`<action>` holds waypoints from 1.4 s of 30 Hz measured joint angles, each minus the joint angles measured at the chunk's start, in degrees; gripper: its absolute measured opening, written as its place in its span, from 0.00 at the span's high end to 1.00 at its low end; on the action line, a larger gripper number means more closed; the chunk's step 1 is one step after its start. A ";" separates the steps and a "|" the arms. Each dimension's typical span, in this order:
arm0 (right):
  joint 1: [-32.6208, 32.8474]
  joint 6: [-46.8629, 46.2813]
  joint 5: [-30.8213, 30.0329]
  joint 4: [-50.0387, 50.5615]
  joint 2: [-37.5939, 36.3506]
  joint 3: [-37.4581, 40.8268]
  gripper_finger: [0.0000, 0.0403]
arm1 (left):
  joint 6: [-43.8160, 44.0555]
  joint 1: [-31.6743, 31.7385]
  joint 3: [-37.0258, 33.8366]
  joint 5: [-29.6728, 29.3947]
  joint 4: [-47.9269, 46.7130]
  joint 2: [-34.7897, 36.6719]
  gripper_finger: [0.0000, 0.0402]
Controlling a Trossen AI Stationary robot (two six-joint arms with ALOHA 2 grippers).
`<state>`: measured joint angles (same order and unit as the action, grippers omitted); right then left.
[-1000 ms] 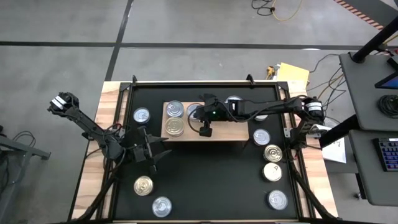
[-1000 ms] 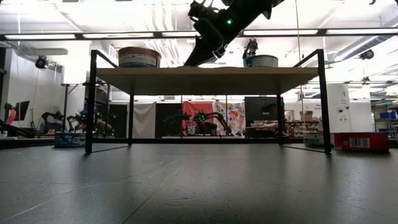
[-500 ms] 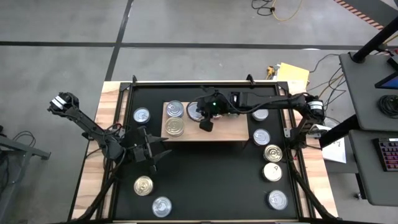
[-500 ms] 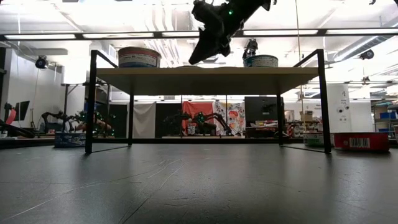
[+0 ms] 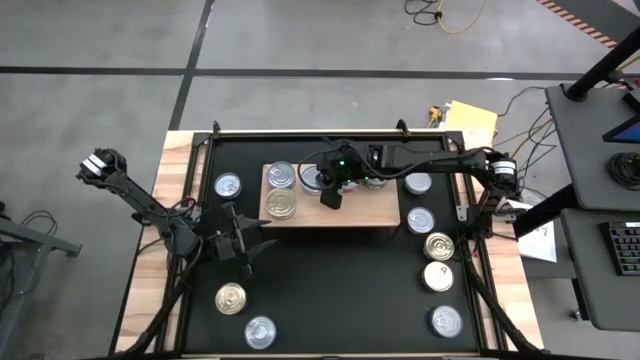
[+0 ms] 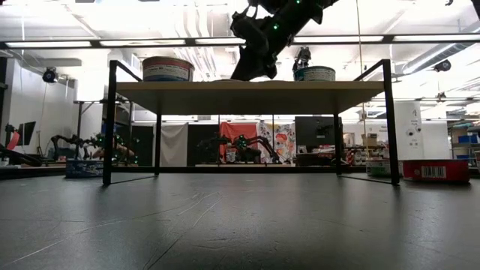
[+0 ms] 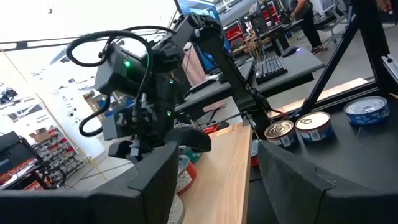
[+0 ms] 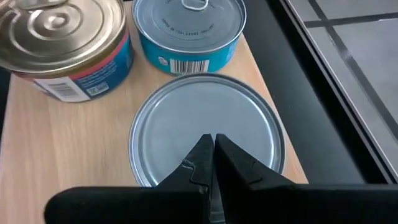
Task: Stack canned seafood by type on shelf
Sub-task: Put the green tuna can on the shelf
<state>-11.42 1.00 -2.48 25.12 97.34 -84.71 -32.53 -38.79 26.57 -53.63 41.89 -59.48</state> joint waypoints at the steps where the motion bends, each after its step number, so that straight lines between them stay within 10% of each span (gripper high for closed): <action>1: -0.04 0.02 -0.02 -0.42 0.32 -0.06 0.98 | 0.00 0.00 0.00 -0.02 0.00 0.00 0.49; 42: 0.29 0.26 -1.21 6.22 -3.32 -2.16 0.98 | 1.86 0.07 0.00 0.00 0.04 0.00 0.49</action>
<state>-11.13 1.26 -3.69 31.33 94.02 -86.87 -30.67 -38.72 26.57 -53.63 41.93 -59.48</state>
